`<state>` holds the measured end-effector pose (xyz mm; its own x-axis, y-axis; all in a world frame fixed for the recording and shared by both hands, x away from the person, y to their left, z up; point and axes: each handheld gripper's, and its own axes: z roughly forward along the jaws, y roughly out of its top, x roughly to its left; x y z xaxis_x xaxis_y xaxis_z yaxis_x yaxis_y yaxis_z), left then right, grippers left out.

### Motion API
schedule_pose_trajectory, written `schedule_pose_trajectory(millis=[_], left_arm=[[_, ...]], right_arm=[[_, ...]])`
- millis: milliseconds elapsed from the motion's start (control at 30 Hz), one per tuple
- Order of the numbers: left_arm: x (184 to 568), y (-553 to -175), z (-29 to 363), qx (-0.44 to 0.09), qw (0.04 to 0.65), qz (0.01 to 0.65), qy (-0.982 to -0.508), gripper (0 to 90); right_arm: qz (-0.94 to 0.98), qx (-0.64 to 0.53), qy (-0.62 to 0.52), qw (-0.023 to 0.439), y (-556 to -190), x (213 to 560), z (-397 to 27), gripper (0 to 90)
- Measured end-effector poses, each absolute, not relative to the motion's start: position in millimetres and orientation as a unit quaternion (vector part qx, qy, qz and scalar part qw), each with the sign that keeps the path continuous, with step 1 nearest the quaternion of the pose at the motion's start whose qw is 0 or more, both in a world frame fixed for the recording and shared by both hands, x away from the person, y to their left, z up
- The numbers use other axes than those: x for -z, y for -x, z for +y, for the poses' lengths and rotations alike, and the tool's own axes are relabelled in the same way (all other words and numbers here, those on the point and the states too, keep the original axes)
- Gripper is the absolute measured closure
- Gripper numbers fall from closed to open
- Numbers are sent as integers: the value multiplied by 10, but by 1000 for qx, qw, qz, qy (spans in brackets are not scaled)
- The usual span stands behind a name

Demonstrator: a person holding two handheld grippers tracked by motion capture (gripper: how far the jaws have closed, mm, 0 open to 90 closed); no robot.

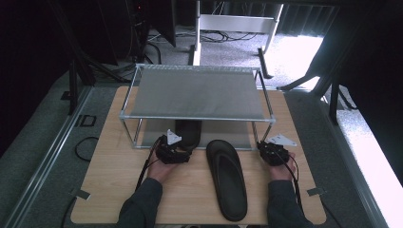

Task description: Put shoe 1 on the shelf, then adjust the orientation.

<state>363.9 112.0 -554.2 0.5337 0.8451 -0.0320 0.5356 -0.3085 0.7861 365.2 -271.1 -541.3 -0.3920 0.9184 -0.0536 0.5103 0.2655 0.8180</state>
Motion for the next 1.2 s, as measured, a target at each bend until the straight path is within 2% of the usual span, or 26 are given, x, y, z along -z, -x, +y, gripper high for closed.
schedule_pose_trajectory(millis=[167, 333, 800, 1000, 1067, 1200], left_arm=[[5570, -3681, 1145, -191, 394, 447, -780, 205], [5600, -3714, 1142, -198, 358, 453, -792, 184], [5605, -3750, 1203, -178, 363, 446, -799, 181], [5606, -3740, 1178, -188, 355, 445, -801, 188], [5606, -3738, 1178, -190, 353, 445, -800, 201], [5606, -3737, 1185, -188, 356, 446, -799, 203]], right_arm=[[747, -372, -478, 274, -3651, 5413, -2712, 780], [747, -373, -478, 273, -3650, 5413, -2715, 780], [748, -373, -477, 272, -3641, 5413, -2712, 759], [748, -374, -476, 272, -3638, 5415, -2718, 756], [748, -375, -475, 273, -3633, 5411, -2720, 745], [745, -381, -474, 274, -3605, 5386, -2719, 669]])
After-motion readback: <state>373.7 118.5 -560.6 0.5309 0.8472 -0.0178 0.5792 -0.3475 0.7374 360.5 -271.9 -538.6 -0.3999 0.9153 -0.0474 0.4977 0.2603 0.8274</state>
